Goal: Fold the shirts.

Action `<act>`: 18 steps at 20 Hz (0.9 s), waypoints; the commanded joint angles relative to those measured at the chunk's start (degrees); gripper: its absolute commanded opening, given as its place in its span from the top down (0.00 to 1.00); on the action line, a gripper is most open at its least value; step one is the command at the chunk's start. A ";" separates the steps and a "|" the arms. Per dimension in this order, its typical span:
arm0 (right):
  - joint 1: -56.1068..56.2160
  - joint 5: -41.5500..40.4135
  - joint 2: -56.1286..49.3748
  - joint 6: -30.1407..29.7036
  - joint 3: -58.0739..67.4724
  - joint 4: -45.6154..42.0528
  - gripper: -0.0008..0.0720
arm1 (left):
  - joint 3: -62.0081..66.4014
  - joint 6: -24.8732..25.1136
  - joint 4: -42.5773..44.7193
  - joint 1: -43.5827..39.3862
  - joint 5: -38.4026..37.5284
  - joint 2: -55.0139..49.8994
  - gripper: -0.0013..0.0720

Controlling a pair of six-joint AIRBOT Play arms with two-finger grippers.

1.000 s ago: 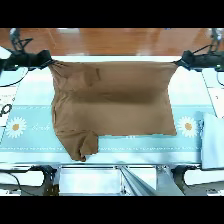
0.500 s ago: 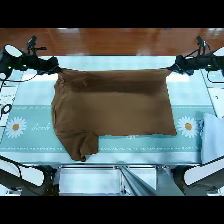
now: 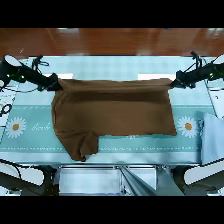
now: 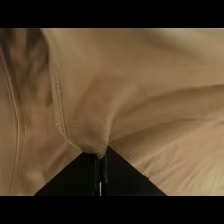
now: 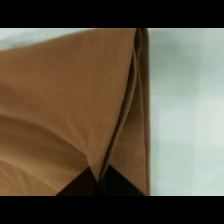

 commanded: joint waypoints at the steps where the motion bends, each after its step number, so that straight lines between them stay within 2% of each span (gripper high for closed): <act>1: -0.04 -0.83 0.04 0.17 -2.89 0.07 0.95 | -5.29 0.15 0.00 0.09 -1.68 0.11 0.95; 2: -0.07 -0.79 0.07 1.70 -2.89 0.52 0.84 | -5.33 -0.20 -0.13 -0.04 -2.84 0.02 0.94; 3: -0.04 -0.20 0.07 3.85 -2.86 0.85 0.55 | -5.18 -1.49 -0.11 -0.04 -4.17 0.02 0.83; 4: -0.22 1.16 0.11 4.31 -2.49 1.14 0.42 | -4.52 -2.01 -0.04 0.04 -6.62 0.07 0.44; 5: -0.76 4.04 0.11 5.44 -1.33 1.14 0.42 | -3.39 -2.23 0.35 0.26 -9.01 0.35 0.29; 7: -3.04 10.93 1.11 6.71 1.77 1.07 0.42 | -1.27 -2.71 0.52 1.40 -11.41 3.30 0.29; 9: -6.10 13.20 5.46 6.73 1.77 -0.22 0.42 | -1.46 -3.10 2.40 3.52 -11.08 9.35 0.29; 11: -8.55 9.75 12.15 6.91 -3.28 -1.75 0.42 | -5.18 -3.10 6.14 6.19 -10.19 16.63 0.29; 13: -9.51 2.16 19.69 6.88 -14.82 -1.36 0.42 | -15.89 -3.13 7.34 10.36 -6.21 25.42 0.29; 14: -9.49 -1.36 23.19 6.80 -21.64 -0.33 0.42 | -23.56 -3.10 6.49 13.14 -4.07 30.16 0.29; 16: -9.51 -6.16 29.11 2.25 -34.14 4.57 0.42 | -37.75 -2.21 1.07 19.67 -2.47 37.88 0.29; 18: -9.51 -7.87 32.94 -0.02 -41.13 5.51 0.42 | -47.95 1.90 -5.18 26.82 -2.45 43.15 0.29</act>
